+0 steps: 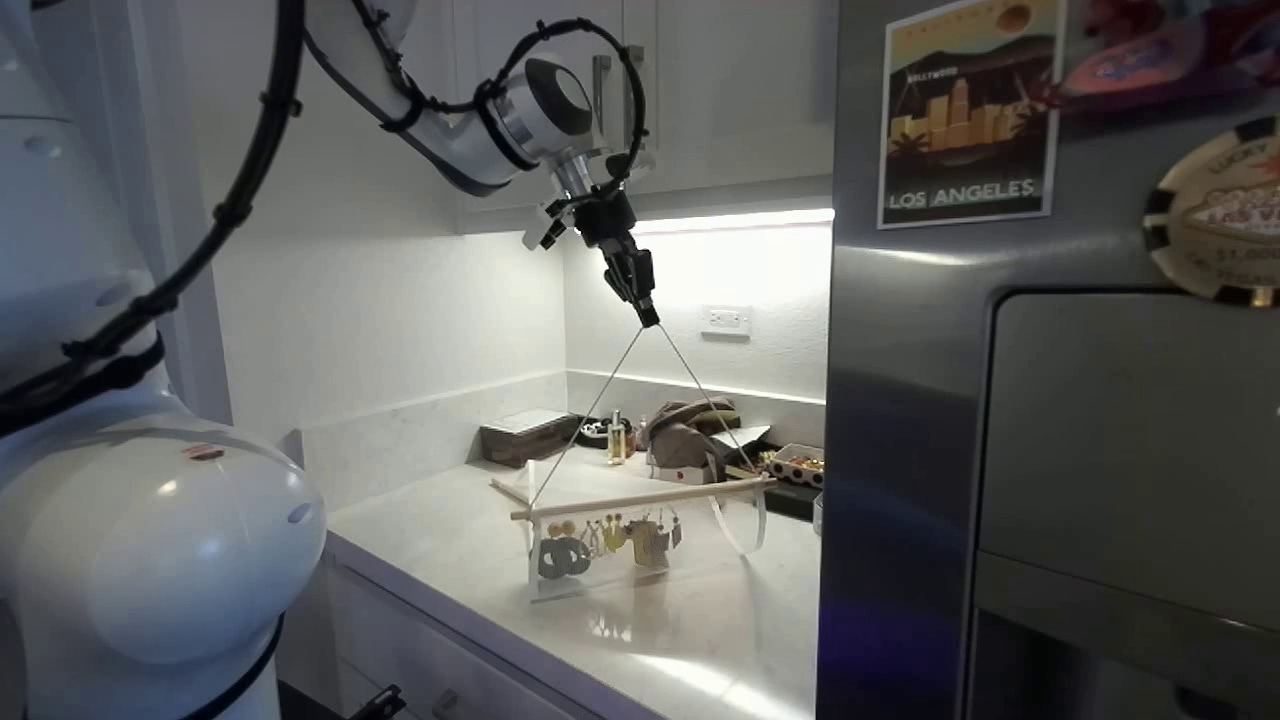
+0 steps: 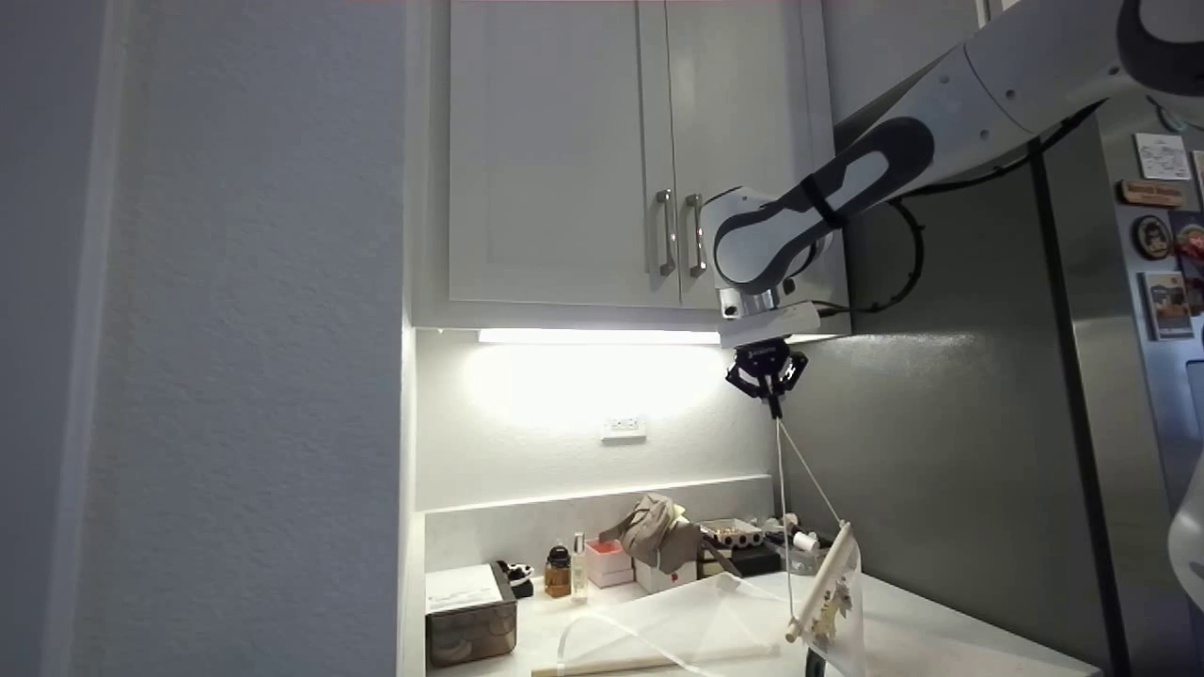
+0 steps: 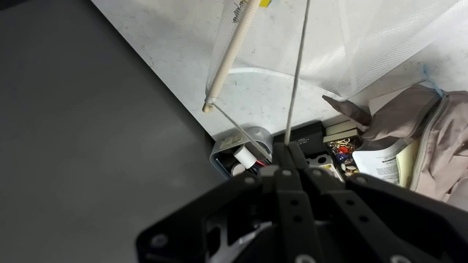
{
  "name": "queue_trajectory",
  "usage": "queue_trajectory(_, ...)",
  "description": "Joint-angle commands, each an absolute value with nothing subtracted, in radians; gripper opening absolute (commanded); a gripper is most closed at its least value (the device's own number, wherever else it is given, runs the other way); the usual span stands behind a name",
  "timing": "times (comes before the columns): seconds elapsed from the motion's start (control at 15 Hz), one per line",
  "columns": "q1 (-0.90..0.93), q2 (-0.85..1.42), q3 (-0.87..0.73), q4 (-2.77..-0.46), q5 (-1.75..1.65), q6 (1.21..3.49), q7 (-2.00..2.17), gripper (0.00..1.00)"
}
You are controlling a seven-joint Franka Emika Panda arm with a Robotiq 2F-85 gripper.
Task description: Take the bottle on the counter, put it in the kitchen cabinet and close it, then take the blind on the counter and hang it to the wall
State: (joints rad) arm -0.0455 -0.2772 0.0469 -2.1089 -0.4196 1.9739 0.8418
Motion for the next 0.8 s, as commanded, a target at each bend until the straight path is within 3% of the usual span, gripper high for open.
queue_trajectory(0.0,-0.063,-0.269,0.046,-2.079,-0.41,1.972,0.812,0.0)
queue_trajectory(0.73,-0.097,-0.202,-0.03,-1.874,-0.334,1.921,0.518,0.0)
